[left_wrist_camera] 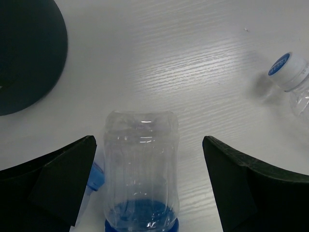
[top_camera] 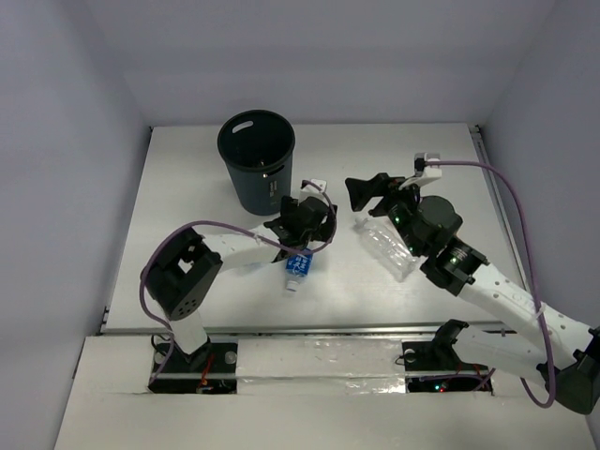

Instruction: Put the plastic bottles in the bin

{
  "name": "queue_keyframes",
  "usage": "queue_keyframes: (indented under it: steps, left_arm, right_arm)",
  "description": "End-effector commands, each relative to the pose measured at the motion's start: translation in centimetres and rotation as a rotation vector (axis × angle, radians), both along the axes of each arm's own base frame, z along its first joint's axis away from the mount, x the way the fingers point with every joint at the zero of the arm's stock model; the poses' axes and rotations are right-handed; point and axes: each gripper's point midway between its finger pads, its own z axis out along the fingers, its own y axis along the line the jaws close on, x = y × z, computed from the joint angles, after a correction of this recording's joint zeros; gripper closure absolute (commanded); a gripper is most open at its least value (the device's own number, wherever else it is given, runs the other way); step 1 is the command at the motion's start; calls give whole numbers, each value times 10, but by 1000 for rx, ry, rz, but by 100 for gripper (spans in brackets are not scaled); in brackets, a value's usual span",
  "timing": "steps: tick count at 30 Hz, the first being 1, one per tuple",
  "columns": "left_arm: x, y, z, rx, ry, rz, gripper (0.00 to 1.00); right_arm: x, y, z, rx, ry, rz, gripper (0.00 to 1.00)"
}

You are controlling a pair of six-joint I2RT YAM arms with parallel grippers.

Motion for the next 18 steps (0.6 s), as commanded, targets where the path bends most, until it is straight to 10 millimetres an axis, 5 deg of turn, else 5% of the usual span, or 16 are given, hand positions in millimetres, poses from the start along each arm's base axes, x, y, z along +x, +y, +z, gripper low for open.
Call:
queue_keyframes:
  steps: [1, 9, 18]
  left_arm:
    - [11, -8, 9, 18, -31, 6, 9]
    - [16, -18, -3, 26, -16, -13, 24]
    - [18, -34, 0, -33, -11, -45, 55]
  right_arm:
    - [1, 0, 9, 46, -30, 2, 14]
    - [-1, -2, 9, 57, -35, -2, 14]
    - [-5, -13, 13, 67, -45, -31, 15]
